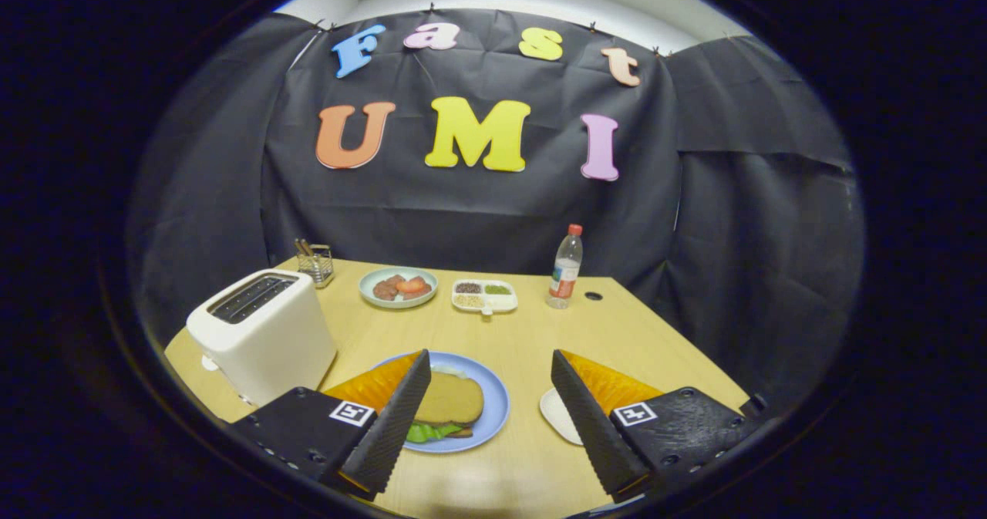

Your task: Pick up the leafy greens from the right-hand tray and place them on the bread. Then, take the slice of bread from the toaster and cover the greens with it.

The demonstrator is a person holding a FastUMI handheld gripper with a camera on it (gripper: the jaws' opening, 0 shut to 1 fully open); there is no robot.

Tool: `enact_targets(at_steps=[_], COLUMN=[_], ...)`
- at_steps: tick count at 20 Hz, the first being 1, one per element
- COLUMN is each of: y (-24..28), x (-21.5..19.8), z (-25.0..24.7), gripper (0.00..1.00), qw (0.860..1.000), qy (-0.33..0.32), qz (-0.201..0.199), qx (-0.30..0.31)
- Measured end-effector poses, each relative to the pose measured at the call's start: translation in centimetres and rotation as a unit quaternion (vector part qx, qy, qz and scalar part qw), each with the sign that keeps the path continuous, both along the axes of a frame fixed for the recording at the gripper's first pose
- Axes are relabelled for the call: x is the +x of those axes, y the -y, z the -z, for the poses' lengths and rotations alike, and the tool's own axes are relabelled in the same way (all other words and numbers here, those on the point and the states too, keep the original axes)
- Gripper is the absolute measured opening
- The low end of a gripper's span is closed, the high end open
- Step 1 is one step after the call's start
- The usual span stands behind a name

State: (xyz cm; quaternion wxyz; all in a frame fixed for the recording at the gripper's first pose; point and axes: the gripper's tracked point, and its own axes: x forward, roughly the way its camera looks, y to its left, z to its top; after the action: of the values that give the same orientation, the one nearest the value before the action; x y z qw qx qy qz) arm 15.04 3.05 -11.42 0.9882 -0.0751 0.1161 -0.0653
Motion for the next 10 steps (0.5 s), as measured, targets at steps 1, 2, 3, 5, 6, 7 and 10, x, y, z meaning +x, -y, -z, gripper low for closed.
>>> enact_targets(at_steps=[1, 2, 3, 5, 6, 7, 10], y=[-0.2, -0.6, -0.9, -1.4, -1.1, -1.1, -1.5], x=[-0.5, -1.1, -1.6, -2.5, -3.0, -3.3, -4.0], z=[-0.9, -1.9, -3.0, -4.3, -4.6, -5.0, -5.9], gripper=[0.96, 0.96, 0.96, 0.95, 0.95, 0.95, 0.95], qw=[1.0, 1.0, 0.999, 0.997, 0.997, 0.996, 0.995], qy=[0.012, 0.026, 0.042, 0.061, 0.064, 0.067, 0.072], qz=[-0.002, -0.008, -0.014, -0.032, -0.034, -0.037, -0.051], qx=[-0.002, 0.0, 0.007, 0.024, 0.03, 0.037, 0.046])
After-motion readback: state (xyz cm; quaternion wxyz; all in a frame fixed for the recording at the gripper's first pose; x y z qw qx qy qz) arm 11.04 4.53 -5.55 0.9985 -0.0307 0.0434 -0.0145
